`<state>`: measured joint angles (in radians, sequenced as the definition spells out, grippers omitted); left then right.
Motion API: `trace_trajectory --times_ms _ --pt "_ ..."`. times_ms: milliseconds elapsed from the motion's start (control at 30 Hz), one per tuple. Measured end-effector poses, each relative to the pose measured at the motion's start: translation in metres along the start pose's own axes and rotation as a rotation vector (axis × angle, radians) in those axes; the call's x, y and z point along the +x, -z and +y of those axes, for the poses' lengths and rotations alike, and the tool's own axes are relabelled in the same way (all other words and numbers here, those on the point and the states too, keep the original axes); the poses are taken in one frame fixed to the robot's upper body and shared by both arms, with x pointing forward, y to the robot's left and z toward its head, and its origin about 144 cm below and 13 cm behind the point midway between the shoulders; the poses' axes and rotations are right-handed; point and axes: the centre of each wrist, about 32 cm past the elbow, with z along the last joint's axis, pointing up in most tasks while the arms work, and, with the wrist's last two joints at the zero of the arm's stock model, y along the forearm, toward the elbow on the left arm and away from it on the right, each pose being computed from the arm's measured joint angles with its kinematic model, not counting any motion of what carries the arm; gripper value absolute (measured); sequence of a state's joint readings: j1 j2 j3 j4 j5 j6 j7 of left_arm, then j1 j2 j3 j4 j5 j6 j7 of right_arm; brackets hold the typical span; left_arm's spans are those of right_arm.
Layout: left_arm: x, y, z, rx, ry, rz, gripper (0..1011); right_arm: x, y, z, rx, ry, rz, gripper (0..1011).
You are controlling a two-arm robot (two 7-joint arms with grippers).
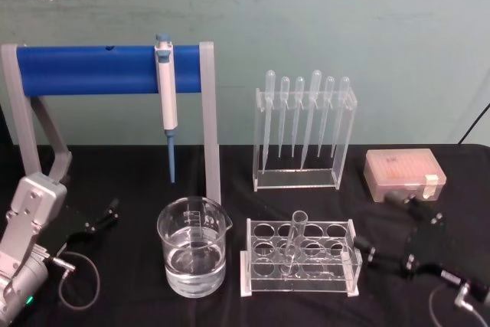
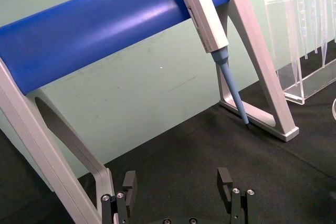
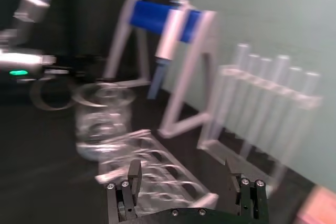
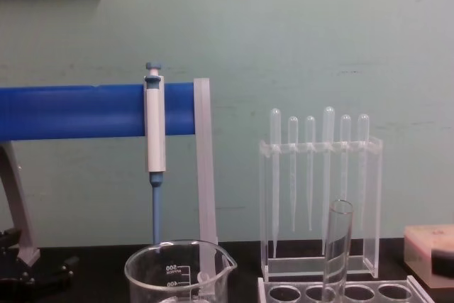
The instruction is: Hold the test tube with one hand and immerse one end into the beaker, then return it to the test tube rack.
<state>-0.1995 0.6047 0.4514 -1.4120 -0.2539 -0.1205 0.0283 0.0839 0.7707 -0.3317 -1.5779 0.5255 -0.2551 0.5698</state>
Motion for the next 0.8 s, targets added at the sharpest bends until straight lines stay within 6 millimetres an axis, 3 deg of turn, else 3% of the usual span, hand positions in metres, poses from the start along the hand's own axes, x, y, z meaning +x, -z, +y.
trace_trajectory --times_ms 267,800 --pt "0.0 0.0 0.0 0.0 0.0 0.0 1000 -0.002 0.001 0.003 0.043 -0.207 -0.016 1002" --pt "0.0 0.0 0.0 0.0 0.0 0.0 1000 -0.001 -0.004 0.031 0.057 -0.284 -0.006 1002"
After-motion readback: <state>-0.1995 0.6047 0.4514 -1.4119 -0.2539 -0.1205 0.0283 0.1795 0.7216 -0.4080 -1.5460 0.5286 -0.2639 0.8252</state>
